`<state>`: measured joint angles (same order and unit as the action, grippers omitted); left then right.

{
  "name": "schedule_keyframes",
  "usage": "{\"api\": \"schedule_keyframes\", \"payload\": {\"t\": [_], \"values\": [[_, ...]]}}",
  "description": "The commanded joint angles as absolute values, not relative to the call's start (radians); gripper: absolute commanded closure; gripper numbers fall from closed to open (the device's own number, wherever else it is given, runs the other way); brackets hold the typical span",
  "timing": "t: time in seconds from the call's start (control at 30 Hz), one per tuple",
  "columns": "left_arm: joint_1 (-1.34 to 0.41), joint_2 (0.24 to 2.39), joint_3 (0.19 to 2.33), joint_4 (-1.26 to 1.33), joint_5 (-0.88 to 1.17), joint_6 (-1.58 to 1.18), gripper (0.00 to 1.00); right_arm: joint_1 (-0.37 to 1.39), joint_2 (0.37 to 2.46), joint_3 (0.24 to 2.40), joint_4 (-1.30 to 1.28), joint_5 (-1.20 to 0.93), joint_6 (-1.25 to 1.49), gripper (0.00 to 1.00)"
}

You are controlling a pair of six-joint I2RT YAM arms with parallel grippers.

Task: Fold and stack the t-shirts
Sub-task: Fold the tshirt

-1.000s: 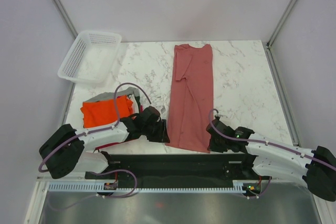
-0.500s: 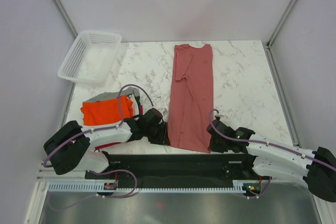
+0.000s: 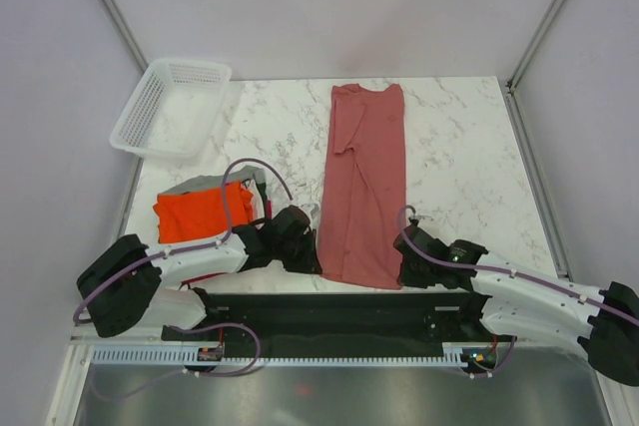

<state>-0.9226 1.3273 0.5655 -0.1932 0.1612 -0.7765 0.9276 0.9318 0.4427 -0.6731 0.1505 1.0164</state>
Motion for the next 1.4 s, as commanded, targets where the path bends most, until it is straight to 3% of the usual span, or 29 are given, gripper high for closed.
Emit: {"api": "schedule_keyframes", "payload": {"t": [0.0, 0.37, 0.6, 0.93, 1.37], "values": [[-0.934, 1.253, 0.595, -0.218, 0.158, -0.805, 0.98, 0.931, 0.882, 0.529, -0.732, 0.212, 0.988, 1.00], [-0.879, 1.216, 0.718, -0.301, 0.130, -0.758, 0.98, 0.930, 0.874, 0.669, -0.769, 0.454, 0.985, 1.00], [-0.755, 1.310, 0.854, -0.308, 0.186, -0.693, 0.98, 0.855, 1.017, 0.807, -0.749, 0.566, 0.885, 1.00], [-0.588, 1.592, 1.124, -0.298, 0.255, -0.649, 0.98, 0.474, 1.348, 1.028, -0.520, 0.331, 0.631, 1.00], [-0.463, 1.948, 1.494, -0.310, 0.324, -0.649, 0.98, 0.267, 1.764, 1.334, -0.468, 0.141, 0.551, 1.00]]}}
